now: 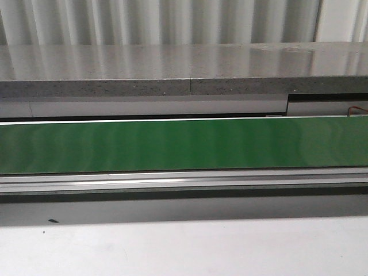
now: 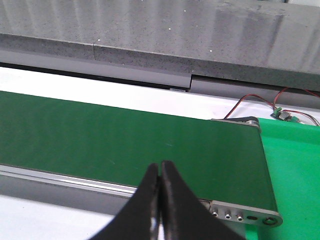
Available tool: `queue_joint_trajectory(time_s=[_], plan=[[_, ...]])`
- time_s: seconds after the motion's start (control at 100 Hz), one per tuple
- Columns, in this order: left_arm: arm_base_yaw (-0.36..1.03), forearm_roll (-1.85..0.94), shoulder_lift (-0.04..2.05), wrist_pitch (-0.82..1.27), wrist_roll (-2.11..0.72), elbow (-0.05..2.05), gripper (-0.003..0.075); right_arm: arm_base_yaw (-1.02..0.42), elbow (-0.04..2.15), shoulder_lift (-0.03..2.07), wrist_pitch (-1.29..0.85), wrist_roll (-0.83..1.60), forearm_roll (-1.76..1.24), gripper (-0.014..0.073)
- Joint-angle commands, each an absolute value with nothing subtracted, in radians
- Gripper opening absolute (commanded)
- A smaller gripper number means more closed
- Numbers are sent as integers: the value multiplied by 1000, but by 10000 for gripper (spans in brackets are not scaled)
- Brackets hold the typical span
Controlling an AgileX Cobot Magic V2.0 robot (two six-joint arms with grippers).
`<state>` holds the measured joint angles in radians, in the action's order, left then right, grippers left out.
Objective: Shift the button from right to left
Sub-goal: 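Lift the button off the belt and carry it over the blue tray, then lower the button into the blue tray and open the left gripper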
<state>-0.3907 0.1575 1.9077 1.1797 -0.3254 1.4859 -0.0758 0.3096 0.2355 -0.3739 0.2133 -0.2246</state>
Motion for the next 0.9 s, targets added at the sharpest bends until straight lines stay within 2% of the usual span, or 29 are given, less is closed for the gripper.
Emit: queue_joint_trajectory(time_s=[0.0, 0.39, 0.49, 0.61, 0.66, 0.89], plan=[[-391, 168, 1897, 1142, -353, 1516, 80, -77, 336, 244, -295, 221, -236, -60], [-391, 170, 1981, 1121, -507, 1516, 99, -77, 336, 244, -295, 221, -236, -60], [-391, 170, 1981, 1129, -507, 1516, 201, -77, 336, 244, -295, 221, -236, -60], [-391, 177, 1981, 1127, -507, 1516, 414, -77, 336, 244, -295, 221, -236, -60], [-391, 180, 1981, 1123, -507, 1516, 463, -77, 336, 244, -295, 221, -236, -60], [-391, 170, 1954, 1111, -507, 1516, 471, -77, 336, 244, -295, 221, -236, -60]])
